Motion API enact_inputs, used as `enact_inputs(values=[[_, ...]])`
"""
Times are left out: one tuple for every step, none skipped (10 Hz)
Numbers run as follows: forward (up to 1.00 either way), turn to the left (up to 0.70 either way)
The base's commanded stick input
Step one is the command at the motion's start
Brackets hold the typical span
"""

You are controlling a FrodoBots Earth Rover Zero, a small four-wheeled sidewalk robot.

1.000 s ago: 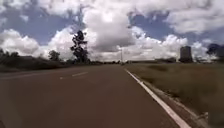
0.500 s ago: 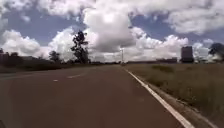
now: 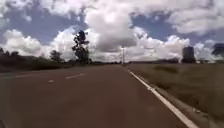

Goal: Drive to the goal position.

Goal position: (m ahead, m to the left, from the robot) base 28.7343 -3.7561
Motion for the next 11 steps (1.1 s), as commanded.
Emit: enact_inputs(values=[[1.00, 0.00], [1.00, 0.00], [1.00, 0.00], [1.00, 0.00], [1.00, 0.00], [1.00, 0.00], [1.00, 0.00], [1.00, 0.00], [1.00, 0.00], [1.00, 0.00], [1.00, 0.00]])
